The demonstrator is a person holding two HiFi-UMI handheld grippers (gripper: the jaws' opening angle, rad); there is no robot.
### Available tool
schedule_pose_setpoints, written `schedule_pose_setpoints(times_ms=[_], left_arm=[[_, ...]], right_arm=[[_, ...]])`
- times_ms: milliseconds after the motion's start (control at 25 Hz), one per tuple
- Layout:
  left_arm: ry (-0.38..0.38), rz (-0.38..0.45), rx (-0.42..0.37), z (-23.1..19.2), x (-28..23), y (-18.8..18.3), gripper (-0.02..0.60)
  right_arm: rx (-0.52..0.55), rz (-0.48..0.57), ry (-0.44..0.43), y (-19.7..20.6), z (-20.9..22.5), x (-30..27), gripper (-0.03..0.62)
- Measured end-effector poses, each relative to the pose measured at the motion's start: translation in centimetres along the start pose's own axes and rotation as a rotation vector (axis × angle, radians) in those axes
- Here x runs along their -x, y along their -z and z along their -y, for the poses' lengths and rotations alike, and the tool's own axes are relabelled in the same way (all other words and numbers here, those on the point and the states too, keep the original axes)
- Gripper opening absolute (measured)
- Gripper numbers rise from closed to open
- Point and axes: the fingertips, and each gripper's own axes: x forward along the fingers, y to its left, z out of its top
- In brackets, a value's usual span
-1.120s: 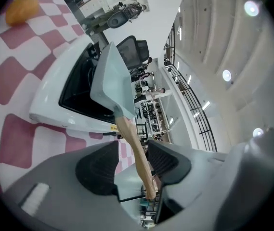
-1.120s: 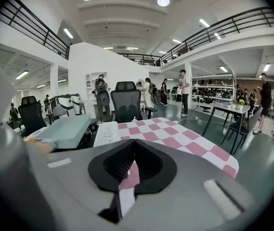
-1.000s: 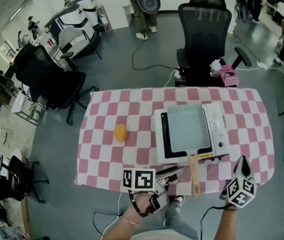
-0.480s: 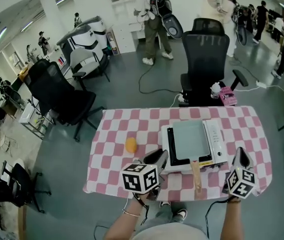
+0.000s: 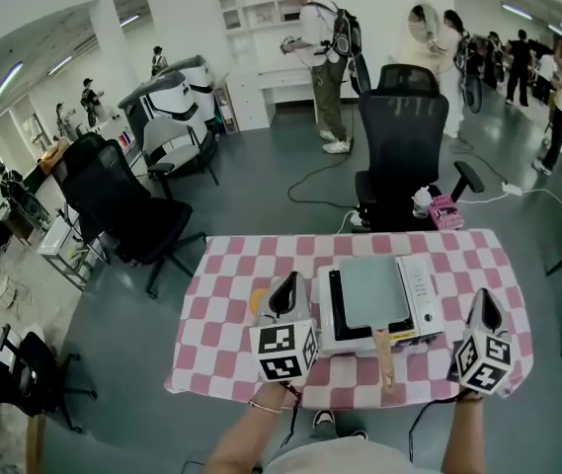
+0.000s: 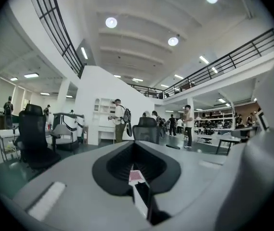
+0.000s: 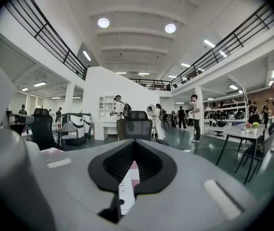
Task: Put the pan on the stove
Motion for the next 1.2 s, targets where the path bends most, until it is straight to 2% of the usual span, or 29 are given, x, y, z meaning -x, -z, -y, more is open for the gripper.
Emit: schedule_pose_setpoints(times_ms=[120, 200, 440, 640, 1200], left_arm=[[-0.052, 0.073, -0.081, -0.5, 0.5, -0.3, -0.002], [-0.051, 0.082, -0.096, -0.4, 0.5, -0.2, -0.002], [-0.027, 0.046, -0.074, 0.2, -0.1, 0.6, -0.002], [0.003, 0.033, -0.056, 0.8, -0.2, 0.8, -0.002], [0.004, -0.007, -0.003, 1.3, -0.6, 2.4, -0.002]], right_arm=[[0.09, 0.03, 0.038, -0.1, 0.9, 1.4, 0.009], [0.095, 0.036, 0.049, 0.0, 1.3, 2.0, 0.009], [0.035, 0.039, 0.062, 0.3, 2.1, 2.4, 0.009], [0.028, 0.038, 0.052, 0.1, 1.4, 2.3, 0.009], [0.028, 0.029, 0.021, 0.0, 0.2, 1.4, 0.009]])
